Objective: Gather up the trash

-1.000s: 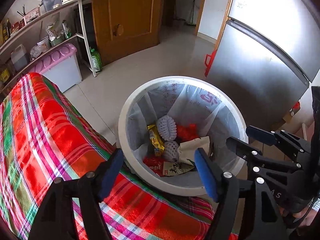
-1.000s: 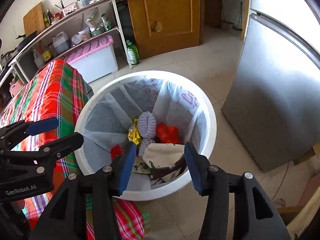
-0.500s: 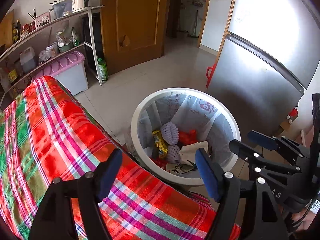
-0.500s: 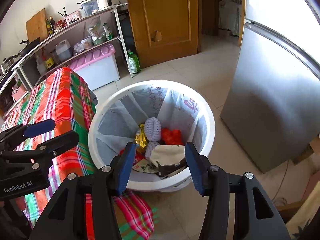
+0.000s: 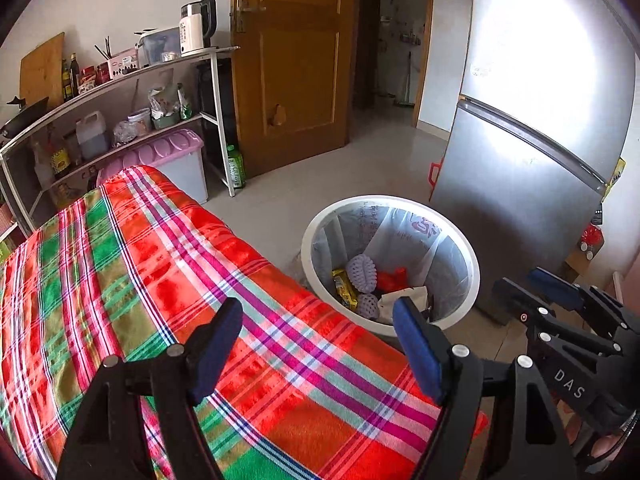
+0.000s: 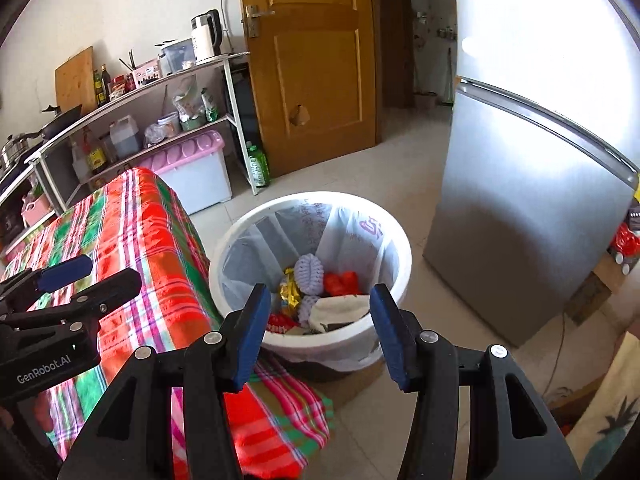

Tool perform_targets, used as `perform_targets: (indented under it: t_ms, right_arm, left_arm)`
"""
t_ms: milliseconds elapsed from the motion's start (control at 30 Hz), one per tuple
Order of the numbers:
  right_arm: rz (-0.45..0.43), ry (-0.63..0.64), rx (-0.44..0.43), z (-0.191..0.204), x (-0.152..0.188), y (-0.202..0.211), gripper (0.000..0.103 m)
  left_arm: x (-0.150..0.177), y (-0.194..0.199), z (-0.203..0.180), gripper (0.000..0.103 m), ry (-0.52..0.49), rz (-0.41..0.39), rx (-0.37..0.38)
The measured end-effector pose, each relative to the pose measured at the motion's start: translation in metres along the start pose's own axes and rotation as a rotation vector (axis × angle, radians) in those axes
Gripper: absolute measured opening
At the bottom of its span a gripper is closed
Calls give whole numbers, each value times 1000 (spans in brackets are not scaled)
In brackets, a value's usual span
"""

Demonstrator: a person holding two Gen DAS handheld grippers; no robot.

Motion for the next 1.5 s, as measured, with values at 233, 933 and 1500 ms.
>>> perform_targets:
  t_ms: [233,933,1500]
  right_arm:
    - [-46,21,29,9,7,22,53]
    - [-56,14,50,13,26,37,53]
    - [-51,15,43,17,29,37,53]
  left_arm:
    - [12,15,3,79,1,-22,-33]
    - [29,19,-1,79,-12,-6,-47]
    - [30,20,0,79,-12,-6,-56]
Point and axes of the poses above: each gripper's, at about its wrist camera, not at the fingertips, and y roughly against the way its jaws point, z to its left, x to its underside, the point moved 5 cm from there along -y, roughly the way its jaws point, and after that the axes turned 9 degrees about -x, right-handed, at the moved point
